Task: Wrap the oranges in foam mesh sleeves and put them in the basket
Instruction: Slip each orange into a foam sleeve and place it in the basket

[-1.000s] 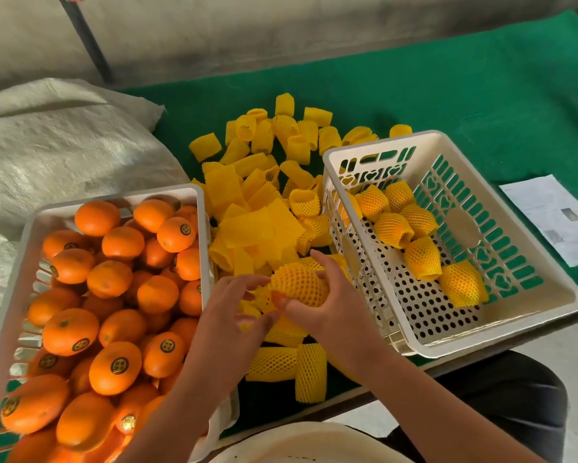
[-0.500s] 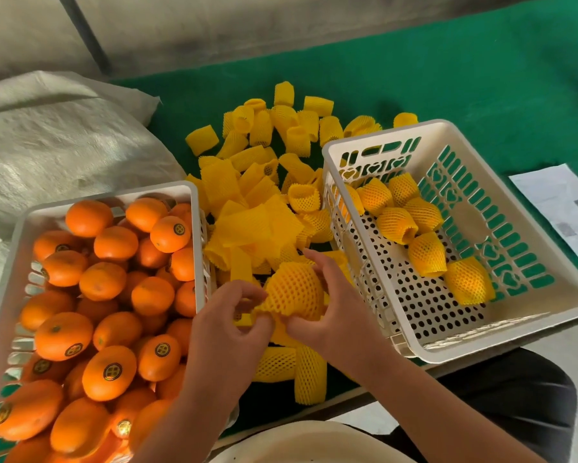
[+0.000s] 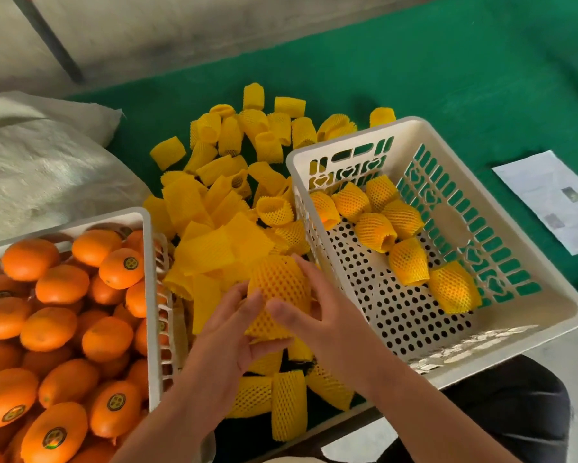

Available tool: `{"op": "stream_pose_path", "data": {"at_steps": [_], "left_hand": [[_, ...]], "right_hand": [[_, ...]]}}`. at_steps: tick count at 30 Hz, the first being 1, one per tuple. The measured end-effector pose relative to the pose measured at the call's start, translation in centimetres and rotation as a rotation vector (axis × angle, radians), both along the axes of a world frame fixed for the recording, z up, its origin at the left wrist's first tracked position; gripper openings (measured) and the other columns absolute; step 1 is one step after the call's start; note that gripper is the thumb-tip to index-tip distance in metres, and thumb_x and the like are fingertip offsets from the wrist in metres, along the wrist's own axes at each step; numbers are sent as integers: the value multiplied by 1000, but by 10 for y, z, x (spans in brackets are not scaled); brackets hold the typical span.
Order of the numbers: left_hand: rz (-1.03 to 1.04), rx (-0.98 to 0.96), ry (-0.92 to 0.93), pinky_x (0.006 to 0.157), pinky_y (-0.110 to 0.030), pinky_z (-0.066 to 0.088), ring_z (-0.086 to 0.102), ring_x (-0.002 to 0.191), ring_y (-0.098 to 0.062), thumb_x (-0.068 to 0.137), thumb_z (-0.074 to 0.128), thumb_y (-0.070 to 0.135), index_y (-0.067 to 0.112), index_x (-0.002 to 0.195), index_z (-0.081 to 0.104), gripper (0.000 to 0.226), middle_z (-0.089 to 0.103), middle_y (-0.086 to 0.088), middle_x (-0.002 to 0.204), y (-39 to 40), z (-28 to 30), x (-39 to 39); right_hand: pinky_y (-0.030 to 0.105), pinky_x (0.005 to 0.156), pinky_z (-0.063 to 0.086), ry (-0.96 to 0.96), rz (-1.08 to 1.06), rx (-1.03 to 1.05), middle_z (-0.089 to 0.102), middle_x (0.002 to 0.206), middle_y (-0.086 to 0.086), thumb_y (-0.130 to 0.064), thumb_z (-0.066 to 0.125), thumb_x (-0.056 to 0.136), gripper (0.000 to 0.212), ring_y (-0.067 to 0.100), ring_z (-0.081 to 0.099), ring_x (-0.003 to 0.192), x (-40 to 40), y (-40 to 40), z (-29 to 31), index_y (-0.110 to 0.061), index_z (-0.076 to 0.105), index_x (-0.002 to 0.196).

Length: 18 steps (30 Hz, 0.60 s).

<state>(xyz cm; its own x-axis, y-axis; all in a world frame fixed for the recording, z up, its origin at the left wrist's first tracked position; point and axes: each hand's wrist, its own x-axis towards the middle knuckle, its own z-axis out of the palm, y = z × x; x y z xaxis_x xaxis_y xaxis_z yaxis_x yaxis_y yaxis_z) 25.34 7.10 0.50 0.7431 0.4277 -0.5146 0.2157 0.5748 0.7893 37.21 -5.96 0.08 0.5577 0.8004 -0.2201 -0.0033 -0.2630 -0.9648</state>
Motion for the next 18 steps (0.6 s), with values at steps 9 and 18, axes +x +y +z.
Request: {"op": "stream_pose_path", "data": {"at_steps": [9, 18], "left_hand": [[-511, 1475, 642, 110, -53, 42, 37, 149, -27, 91, 33, 80, 36, 128, 68, 67, 42, 9, 160, 38, -43, -51], [-355, 1695, 729, 129, -41, 14, 23, 156, -34, 87, 36, 82, 14, 115, 79, 86, 34, -11, 165, 54, -94, -82]], "right_hand": [[12, 54, 54, -220, -412, -192, 58, 114, -19, -63, 75, 75, 71, 6, 67, 86, 140, -26, -28, -57, 40, 137], [45, 102, 50, -427, -106, -564, 51, 148, 5, -47, 75, 87, 80, 32, 53, 130, 202, 33, -151, -26, 38, 154]]}}
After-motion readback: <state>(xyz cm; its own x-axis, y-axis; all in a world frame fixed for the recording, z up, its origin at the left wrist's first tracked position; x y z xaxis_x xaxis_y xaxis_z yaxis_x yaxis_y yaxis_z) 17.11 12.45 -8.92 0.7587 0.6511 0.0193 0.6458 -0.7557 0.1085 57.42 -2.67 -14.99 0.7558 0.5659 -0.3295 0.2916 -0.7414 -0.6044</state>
